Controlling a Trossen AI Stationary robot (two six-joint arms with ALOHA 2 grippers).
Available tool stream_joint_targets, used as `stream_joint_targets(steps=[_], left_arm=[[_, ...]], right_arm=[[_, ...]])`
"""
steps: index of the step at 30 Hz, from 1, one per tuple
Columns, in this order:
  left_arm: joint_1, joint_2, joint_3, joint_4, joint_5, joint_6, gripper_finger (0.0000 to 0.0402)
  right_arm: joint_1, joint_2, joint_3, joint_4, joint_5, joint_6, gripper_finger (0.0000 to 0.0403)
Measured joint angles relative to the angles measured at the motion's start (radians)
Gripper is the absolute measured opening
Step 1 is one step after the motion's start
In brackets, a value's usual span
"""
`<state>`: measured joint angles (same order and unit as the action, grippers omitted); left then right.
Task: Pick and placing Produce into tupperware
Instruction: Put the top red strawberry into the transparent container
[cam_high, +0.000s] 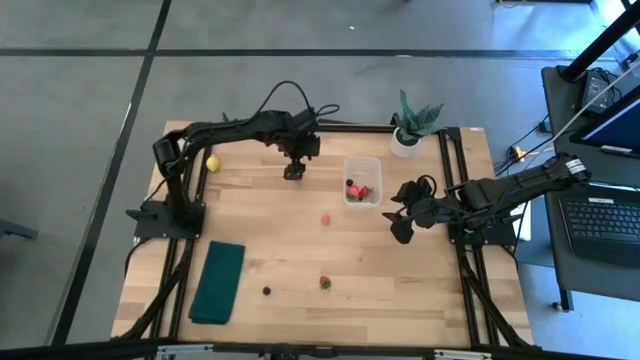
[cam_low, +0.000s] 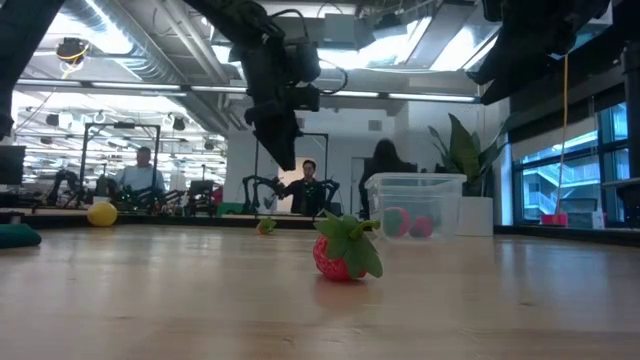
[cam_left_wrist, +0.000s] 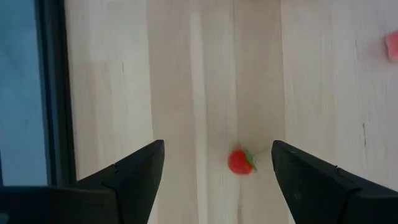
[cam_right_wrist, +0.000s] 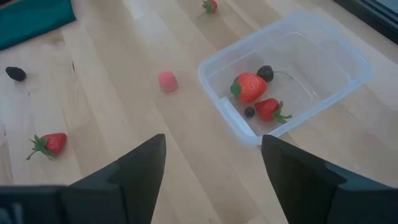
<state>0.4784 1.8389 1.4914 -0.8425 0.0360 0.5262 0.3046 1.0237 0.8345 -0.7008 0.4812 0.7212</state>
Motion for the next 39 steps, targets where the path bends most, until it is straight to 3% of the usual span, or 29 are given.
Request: stream_joint_targets(steps=[6,16,26,39], left_arm=[[-0.03,0.0,0.0,0.019,0.001,-0.038,0.0285],[-0.024,0.038,0.0,-0.078,0.009,0.21,0.0288],[-0.009,0.177,0.0,-0.125,0.016,0.224,0.0289],[-0.022,0.236,0.0,-0.085,-0.038,0.273,0.0256]], right_arm=[[0.0,0.0,0.0,0.0,0.0,-0.02,0.0267],[0.0,0.0,0.0,0.001,0.0,-0.019,0.0267],[0.0,0.0,0.0,-0.001,0.0,-0.02,0.0267],[0.0,0.0,0.0,-0.01,-0.001,-0.023,0.0267]])
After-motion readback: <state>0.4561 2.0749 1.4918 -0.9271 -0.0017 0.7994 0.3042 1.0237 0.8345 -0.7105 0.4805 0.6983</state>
